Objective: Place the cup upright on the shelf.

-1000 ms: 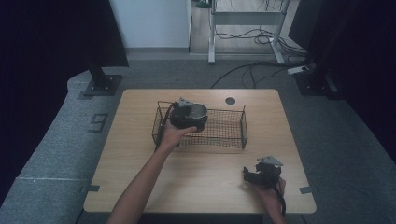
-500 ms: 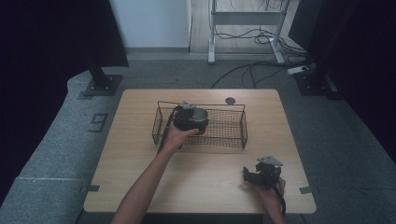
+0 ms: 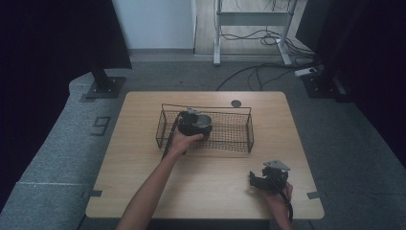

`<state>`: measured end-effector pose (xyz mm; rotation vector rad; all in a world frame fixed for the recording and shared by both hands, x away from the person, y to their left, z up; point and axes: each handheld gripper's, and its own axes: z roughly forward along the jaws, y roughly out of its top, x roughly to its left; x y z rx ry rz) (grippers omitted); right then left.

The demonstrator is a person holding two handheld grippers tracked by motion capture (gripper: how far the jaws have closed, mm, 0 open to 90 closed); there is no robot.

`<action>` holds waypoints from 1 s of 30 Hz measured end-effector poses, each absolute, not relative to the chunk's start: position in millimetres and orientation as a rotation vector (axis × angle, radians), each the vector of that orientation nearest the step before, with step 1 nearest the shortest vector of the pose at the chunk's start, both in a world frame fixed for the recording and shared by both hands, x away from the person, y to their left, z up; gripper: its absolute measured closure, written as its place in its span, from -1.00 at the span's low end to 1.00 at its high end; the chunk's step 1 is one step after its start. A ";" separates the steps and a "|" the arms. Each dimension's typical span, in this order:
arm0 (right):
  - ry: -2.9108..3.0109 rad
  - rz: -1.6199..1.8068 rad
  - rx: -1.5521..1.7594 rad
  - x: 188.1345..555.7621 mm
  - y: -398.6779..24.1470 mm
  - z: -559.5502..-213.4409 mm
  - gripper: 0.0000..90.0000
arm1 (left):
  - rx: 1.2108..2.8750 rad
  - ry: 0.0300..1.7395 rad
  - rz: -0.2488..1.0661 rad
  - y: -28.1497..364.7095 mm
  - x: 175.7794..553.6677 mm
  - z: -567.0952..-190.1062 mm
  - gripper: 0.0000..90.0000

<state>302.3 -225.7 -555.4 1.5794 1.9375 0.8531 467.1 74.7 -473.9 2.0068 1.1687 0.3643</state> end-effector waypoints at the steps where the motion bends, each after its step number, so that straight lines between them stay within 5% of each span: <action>1: 1.937 0.853 1.579 302.3 -225.7 -555.4 -0.80 | 2.010 1.170 0.362 74.5 467.4 -475.0 -0.59; 30: 1.935 0.855 1.580 302.4 -225.6 -555.5 -0.80 | 2.090 1.240 0.361 70.2 471.9 -492.2 -0.61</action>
